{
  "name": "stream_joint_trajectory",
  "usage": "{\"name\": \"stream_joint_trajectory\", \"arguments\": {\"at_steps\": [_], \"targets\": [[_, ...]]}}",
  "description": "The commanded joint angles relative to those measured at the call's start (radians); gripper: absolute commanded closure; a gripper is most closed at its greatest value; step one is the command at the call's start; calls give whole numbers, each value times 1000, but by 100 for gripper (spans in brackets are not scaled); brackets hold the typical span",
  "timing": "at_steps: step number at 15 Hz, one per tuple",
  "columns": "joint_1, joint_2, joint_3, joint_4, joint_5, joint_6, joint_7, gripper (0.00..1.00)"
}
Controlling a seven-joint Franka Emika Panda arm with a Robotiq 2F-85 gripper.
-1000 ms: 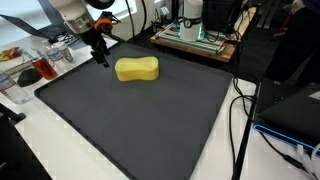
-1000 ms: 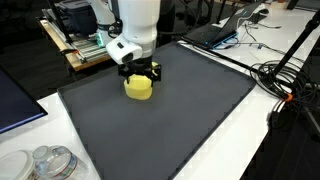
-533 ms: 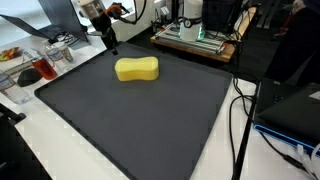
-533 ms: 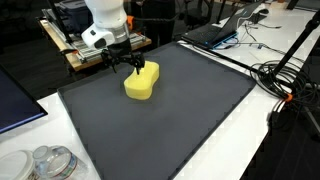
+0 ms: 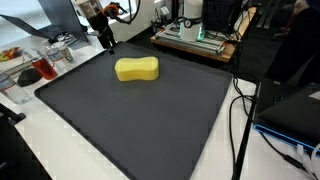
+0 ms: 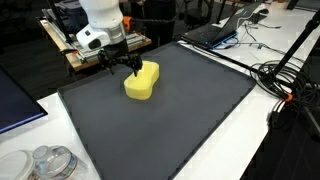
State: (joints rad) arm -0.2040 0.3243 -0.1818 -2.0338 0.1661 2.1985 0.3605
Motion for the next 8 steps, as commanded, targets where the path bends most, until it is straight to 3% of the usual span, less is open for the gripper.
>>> {"name": "stream_joint_trajectory", "arguments": {"at_steps": [1, 8], "targets": [[-56, 82, -10, 124, 87, -49, -84, 0], [-188, 225, 27, 276, 266, -124, -293, 0]]}}
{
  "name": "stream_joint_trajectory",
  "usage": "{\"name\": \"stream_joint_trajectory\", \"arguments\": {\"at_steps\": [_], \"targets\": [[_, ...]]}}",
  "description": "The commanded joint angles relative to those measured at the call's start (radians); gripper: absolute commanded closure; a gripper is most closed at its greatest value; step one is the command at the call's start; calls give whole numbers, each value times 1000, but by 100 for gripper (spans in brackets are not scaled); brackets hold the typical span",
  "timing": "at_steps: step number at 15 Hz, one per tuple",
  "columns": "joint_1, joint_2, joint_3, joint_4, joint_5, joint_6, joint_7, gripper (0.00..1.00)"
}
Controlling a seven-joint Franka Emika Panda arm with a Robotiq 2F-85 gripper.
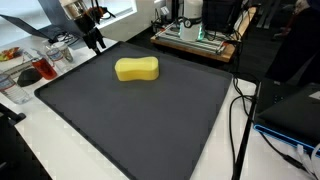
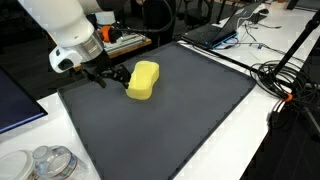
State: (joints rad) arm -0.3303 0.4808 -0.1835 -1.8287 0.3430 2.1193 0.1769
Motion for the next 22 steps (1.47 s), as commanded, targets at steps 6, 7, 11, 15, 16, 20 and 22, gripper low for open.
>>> {"name": "stream_joint_trajectory", "arguments": {"at_steps": [6, 7, 11, 15, 16, 20, 22], "targets": [[-146, 93, 58, 17, 198, -33, -319, 0], [-148, 89, 52, 3, 202, -21, -323, 0], [-185, 52, 51, -62, 262, -30, -401, 0], [-192, -24, 43, -184, 339, -9, -448, 0], [-188, -51, 37, -223, 360, -5, -456, 0], [-156, -206, 0, -417, 431, 44, -495, 0], [-136, -294, -23, -518, 452, 88, -504, 0]]}}
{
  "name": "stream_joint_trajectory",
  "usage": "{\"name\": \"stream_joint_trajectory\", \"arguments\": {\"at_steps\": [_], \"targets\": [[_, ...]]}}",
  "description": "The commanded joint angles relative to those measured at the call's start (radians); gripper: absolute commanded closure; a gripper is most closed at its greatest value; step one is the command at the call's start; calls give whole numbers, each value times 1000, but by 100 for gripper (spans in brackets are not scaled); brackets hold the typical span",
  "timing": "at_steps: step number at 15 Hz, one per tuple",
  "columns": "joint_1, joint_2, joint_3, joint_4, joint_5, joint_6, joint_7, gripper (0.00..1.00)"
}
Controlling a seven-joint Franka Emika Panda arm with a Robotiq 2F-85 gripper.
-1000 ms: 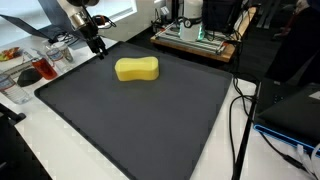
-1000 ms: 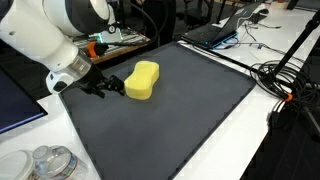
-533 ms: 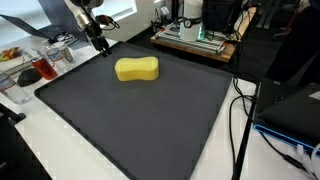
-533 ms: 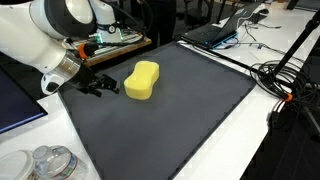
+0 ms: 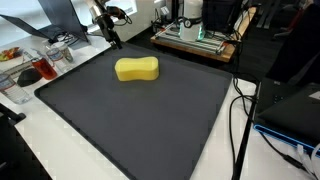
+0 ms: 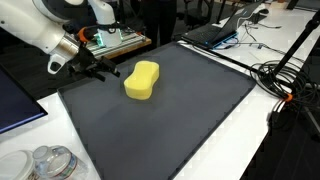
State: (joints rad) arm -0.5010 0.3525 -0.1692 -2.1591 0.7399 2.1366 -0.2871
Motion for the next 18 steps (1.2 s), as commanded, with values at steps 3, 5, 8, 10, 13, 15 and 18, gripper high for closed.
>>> {"name": "stream_joint_trajectory", "arguments": {"at_steps": [3, 5, 8, 10, 13, 15, 18], "targets": [[68, -295, -73, -328, 23, 128, -31, 0], [92, -387, -89, -420, 18, 170, -18, 0], [134, -521, -91, -541, -77, 231, 59, 0], [160, -602, -67, -607, -175, 269, 148, 0], [199, -714, -6, -669, -346, 278, 332, 0], [221, -716, 56, -607, -458, 238, 468, 0], [256, -697, 38, -595, -459, 242, 465, 0]]}}
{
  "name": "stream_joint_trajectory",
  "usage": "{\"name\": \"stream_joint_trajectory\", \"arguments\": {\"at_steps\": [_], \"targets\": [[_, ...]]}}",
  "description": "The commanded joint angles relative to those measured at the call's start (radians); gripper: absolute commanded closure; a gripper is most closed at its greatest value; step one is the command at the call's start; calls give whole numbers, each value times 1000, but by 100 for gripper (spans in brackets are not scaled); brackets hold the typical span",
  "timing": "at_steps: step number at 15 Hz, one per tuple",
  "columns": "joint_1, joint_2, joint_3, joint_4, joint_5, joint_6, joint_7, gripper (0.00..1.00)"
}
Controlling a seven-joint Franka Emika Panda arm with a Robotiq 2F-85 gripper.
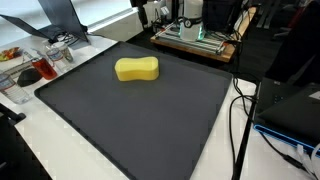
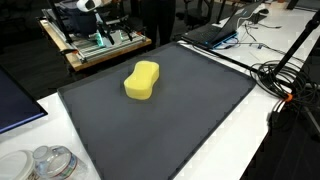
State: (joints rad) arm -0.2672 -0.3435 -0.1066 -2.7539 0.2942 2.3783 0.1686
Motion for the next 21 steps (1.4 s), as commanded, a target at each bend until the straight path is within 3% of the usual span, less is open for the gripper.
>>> {"name": "stream_joint_trajectory", "arguments": {"at_steps": [1, 5, 6, 7, 10, 14, 21], "targets": [[30, -3, -27, 0, -12, 0, 9, 0], [24, 12, -55, 0, -9, 0, -8, 0], [7, 24, -29, 0, -65, -5, 42, 0], [24, 13, -31, 0, -54, -5, 23, 0], [42, -7, 27, 12, -130, -25, 84, 0], [129, -15, 128, 60, -207, -45, 94, 0], [262, 90, 274, 270, -377, -142, 75, 0]]}}
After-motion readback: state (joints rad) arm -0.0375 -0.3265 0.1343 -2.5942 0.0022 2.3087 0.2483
